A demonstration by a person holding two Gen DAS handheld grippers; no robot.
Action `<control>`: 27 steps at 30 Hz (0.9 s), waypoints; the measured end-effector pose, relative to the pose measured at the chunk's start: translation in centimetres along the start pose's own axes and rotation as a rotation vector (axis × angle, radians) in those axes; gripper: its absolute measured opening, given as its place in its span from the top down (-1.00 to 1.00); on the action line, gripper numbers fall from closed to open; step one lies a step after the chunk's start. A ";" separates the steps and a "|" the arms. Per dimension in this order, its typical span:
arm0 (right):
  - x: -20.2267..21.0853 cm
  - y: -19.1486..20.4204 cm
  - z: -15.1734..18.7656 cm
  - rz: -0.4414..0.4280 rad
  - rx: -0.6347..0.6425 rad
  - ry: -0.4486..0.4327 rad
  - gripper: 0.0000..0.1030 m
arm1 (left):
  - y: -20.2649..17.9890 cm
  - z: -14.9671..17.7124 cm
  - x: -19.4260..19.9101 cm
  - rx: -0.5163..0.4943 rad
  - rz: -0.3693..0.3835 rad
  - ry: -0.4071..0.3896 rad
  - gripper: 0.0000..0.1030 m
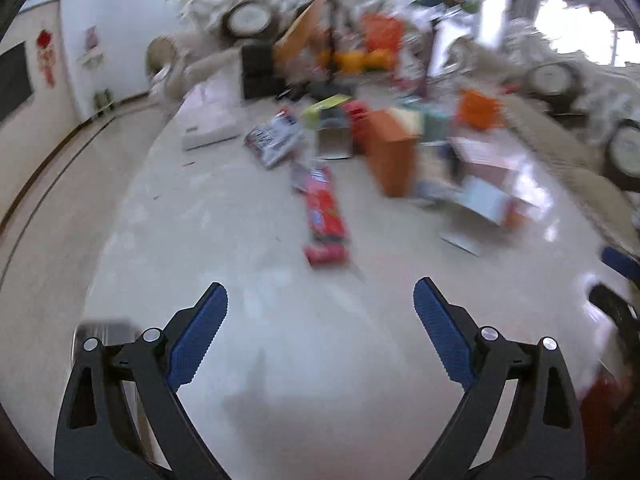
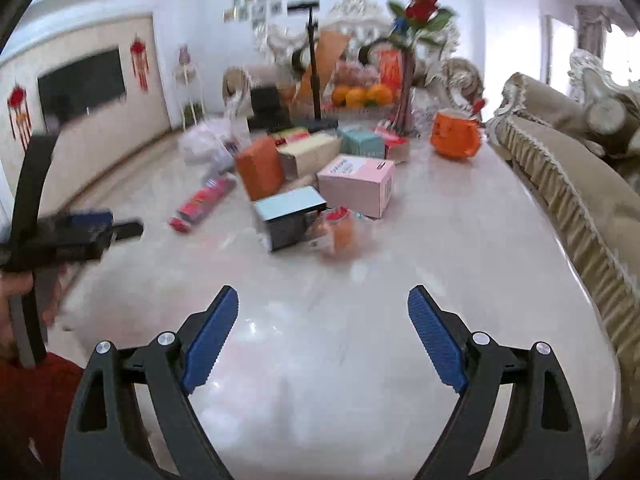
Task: Collect trash
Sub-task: 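Grasp the pink snack wrapper with the left gripper while the right grasps the clear bread bag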
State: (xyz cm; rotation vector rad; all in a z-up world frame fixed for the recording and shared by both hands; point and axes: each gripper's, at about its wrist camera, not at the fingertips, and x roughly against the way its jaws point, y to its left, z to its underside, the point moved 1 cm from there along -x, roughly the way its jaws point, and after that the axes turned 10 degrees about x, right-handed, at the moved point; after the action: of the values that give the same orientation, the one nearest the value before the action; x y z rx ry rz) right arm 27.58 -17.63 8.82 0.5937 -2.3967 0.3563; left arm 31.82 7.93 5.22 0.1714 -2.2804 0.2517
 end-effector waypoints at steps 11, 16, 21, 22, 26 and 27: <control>-9.0 -2.6 -4.1 -0.033 0.071 0.156 -0.60 | -0.2 -4.9 -7.8 0.042 -0.100 0.095 -0.78; -10.8 -3.3 -4.1 -0.079 0.060 0.207 -0.54 | -0.7 -5.5 -9.4 0.011 -0.129 0.098 -0.70; -10.6 -2.7 -3.7 -0.157 0.050 0.198 0.07 | -0.7 -5.4 -9.6 0.022 -0.087 0.094 0.10; -10.4 -2.5 -3.6 -0.162 0.051 0.195 0.08 | -0.8 -5.3 -9.4 0.019 -0.092 0.090 0.37; -9.8 -2.1 -3.3 -0.150 0.040 0.183 0.19 | -0.5 -4.8 -8.9 0.025 -0.082 0.080 0.46; -9.4 -2.1 -3.1 -0.141 0.034 0.175 0.19 | -0.2 -4.7 -8.7 0.045 -0.068 0.078 0.46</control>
State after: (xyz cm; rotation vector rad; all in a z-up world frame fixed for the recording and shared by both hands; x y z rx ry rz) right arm 36.78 -15.15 5.34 0.7131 -2.1723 0.3726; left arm 40.98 9.23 1.74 0.2575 -2.1888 0.2705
